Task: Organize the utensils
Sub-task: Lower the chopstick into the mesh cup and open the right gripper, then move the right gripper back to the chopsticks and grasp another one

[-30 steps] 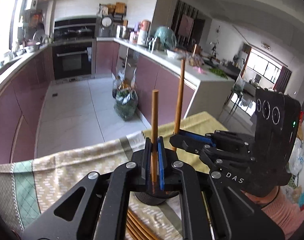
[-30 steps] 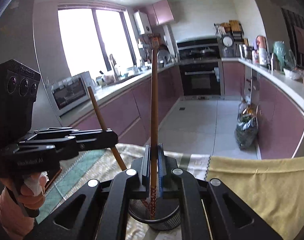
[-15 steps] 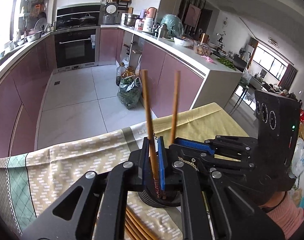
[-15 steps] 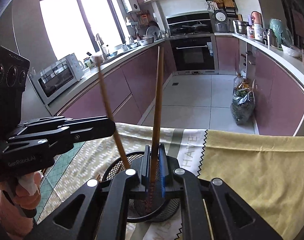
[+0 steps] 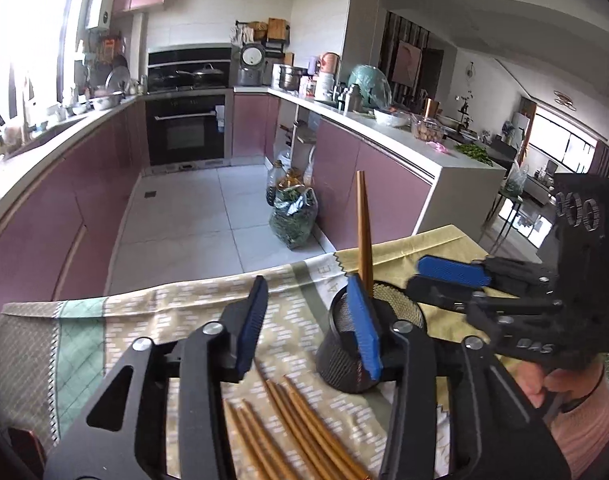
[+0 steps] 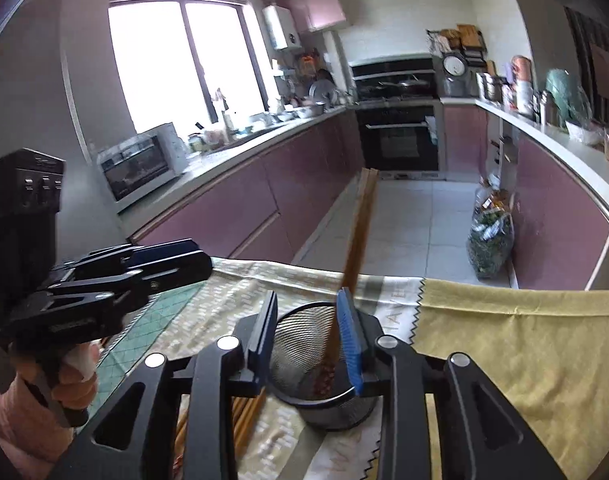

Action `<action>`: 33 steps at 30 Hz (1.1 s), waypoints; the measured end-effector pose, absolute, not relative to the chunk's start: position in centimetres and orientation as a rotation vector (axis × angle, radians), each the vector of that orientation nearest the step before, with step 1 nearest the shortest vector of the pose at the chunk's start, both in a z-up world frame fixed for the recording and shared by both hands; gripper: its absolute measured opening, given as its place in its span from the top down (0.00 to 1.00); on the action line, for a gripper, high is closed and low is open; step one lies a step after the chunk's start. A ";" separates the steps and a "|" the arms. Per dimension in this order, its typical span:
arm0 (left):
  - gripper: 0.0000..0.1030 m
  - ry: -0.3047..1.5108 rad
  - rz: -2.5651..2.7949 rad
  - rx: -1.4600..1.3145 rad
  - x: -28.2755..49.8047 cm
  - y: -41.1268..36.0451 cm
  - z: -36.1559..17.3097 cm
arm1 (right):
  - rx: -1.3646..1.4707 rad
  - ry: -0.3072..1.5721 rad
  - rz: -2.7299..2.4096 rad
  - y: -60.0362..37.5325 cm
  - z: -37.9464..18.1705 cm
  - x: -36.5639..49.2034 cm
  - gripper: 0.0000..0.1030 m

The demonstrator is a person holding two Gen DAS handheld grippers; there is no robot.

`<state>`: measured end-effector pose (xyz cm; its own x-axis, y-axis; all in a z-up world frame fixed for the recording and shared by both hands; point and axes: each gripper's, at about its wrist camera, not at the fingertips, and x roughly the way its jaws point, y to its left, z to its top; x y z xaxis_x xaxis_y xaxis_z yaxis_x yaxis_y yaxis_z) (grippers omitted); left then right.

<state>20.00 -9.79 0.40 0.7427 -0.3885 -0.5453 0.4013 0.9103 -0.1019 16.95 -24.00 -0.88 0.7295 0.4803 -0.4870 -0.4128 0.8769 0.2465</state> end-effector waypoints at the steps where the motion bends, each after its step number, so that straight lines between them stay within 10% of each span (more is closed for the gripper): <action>1: 0.57 0.587 -0.420 0.030 19.2 -9.3 0.3 | 0.114 0.559 0.517 -23.7 -0.7 16.1 0.66; 33: 0.58 0.899 -0.311 0.057 12.8 -3.7 -12.7 | 0.010 0.882 0.525 -16.3 -11.0 11.0 0.62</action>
